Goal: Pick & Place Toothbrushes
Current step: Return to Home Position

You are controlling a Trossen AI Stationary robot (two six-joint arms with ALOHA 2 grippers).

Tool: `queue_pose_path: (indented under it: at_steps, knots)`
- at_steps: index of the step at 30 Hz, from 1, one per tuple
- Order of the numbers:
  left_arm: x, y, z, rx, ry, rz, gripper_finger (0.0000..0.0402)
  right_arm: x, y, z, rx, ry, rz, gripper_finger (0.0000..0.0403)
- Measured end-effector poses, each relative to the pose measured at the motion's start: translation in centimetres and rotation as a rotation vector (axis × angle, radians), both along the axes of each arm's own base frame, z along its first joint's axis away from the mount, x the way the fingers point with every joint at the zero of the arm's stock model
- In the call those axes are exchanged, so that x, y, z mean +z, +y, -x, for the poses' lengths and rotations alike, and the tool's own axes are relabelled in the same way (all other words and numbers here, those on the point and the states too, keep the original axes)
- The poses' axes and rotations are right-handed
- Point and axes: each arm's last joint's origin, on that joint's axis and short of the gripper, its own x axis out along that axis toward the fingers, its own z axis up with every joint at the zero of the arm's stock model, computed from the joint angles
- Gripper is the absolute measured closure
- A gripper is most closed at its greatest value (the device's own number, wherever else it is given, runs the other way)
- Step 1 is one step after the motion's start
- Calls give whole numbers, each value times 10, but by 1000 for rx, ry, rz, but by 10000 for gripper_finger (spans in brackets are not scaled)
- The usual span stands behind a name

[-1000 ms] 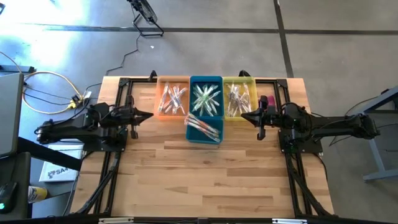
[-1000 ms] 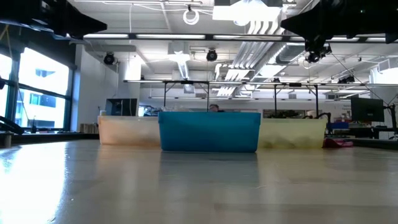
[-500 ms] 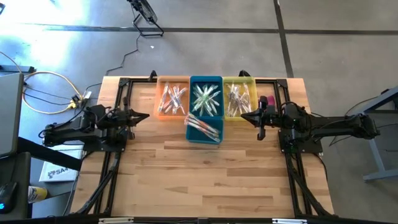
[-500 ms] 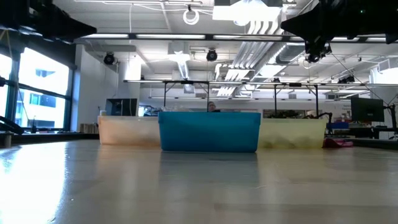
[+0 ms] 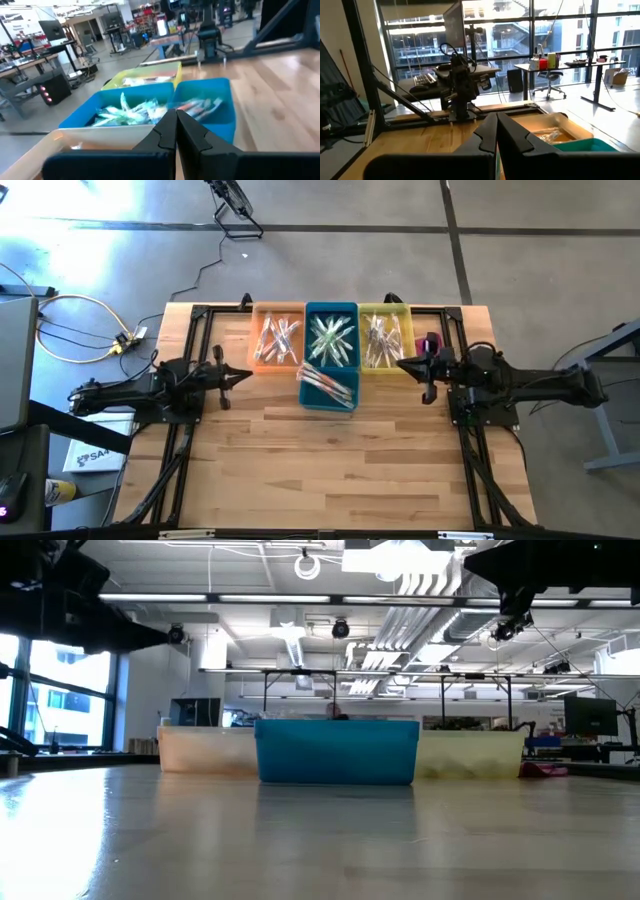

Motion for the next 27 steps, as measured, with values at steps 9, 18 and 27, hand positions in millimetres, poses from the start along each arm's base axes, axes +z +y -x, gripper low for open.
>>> queue_pose_path:
  at_steps: [9, 18, 27]
  knots:
    - [-3, -1, 0, -26, 21, 54, 401, 4, 2, 24, -8, -33, -1, 400]
    - [-4, -1, 0, -26, 35, 59, 401, -3, 3, 38, -50, 9, -52, 400]
    - [-4, -1, 0, -26, 44, 60, 401, -2, 2, 57, -123, -46, -56, 400]
